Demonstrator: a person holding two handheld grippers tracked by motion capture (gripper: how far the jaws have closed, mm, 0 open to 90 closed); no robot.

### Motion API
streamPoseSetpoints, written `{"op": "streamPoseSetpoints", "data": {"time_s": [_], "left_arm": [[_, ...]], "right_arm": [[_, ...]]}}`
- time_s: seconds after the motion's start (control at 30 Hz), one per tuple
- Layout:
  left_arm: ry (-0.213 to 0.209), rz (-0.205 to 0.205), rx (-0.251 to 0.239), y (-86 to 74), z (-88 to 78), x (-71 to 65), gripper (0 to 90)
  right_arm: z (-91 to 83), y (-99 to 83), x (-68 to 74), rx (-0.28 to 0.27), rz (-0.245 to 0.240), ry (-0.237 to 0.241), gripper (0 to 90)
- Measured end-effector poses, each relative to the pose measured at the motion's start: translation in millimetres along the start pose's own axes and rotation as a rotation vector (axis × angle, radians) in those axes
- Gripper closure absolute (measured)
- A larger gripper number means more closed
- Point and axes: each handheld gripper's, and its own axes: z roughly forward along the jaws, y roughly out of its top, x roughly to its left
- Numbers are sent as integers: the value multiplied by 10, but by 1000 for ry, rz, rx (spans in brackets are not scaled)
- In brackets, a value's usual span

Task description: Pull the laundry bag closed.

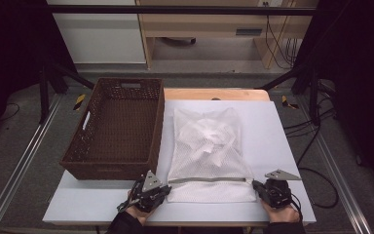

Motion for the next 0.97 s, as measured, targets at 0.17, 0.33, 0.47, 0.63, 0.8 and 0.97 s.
{"op": "streamPoseSetpoints", "data": {"time_s": [0.17,0.33,0.47,0.63,0.8,0.97], "left_arm": [[-7,51,4,23,16,-3,867],[-76,55,-34,37,-42,51,749],[-109,50,-64,63,-129,82,561],[-116,64,-79,71,-214,94,439],[-123,55,-98,64,-315,162,383],[-136,71,-77,15,-391,250,340]], "right_arm": [[-20,21,-57,-10,17,-5,880],[-31,22,-99,-87,31,31,700],[-56,31,-149,-168,43,27,531],[-93,32,-157,-210,30,-15,416],[-105,35,-165,-230,38,-37,329],[-108,32,-170,-234,43,-46,285]]}}
